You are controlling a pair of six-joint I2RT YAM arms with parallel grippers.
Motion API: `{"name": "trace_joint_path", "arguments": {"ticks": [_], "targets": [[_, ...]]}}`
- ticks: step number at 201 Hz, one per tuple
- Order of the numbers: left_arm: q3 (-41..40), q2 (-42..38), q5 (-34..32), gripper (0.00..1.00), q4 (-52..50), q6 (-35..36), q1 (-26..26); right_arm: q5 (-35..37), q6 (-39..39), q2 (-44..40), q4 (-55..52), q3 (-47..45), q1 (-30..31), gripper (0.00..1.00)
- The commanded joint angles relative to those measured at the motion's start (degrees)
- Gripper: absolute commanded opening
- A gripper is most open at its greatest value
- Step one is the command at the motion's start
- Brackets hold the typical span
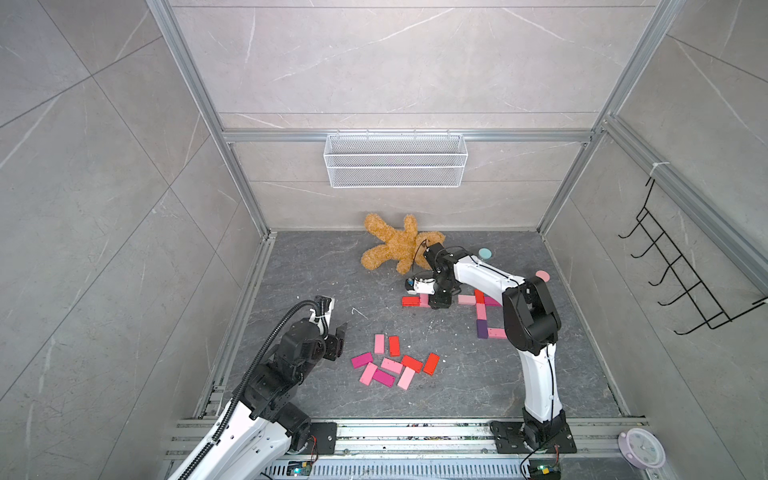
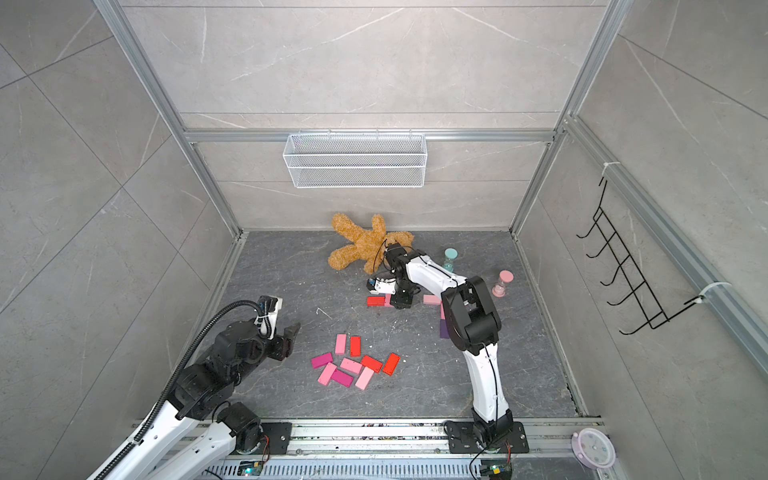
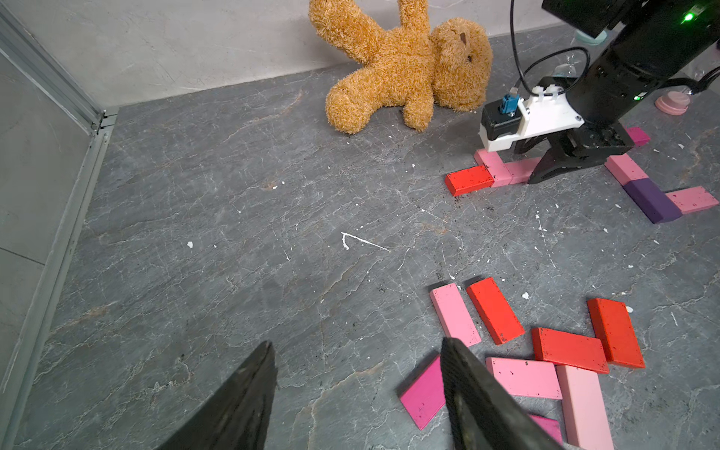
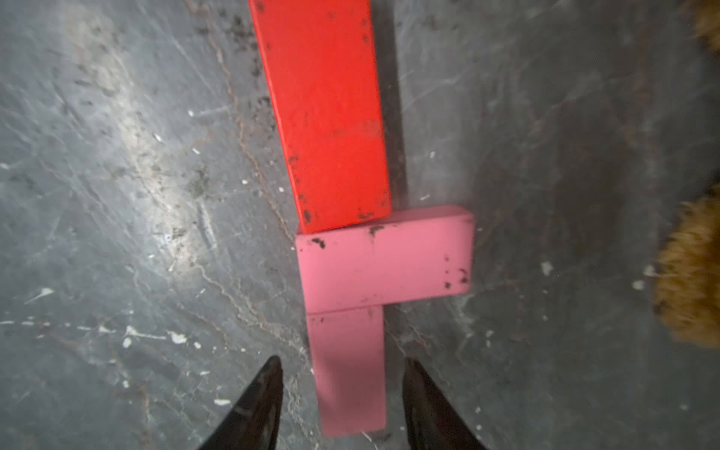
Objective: Assemble the letter t with building blocks
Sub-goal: Assemble the building block at the center of the board, then pick up the building block from the center of the board.
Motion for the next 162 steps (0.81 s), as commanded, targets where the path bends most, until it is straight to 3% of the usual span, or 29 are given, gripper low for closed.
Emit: {"name": "trace_joint_path", "arguments": {"ticks": [1,54,88,115,138,162], "targets": [[-0.04,-0.15,0.69,0.70,1.29,-1.02,0.12,-0.24,1.20,-4.29,1.47,-0.40,-0.28,0.52],[-0.71,-0.32,0.55,0.70,2.03,-1.74,0.11,-0.22,9.33,-11.75,4.16,-3.58,-0.30,0.50],[-0.09,-0.43,-1.11,0.70,1.18,-1.65,0.14,-1.03,20.33,-22.34,16.23,-16.82,0.02,0.50],[0.25,-0.67,-3.07,0.70,0.37,-1.81,0.17,-1.16,34.28,-32.05,24.23,-26.82,1.53,0.50],[0.19,-1.21,-4.79,0.70,-0.14,-2.29,0.11,2.15,50.01,-35.14,21.15,-28.83,4.19,0.49],[0.20,-2.14,-6.80,0.70,-0.71,-2.80,0.14,4.67,61.56,-37.04,17.82,-32.05,7.82,0.48]]}}
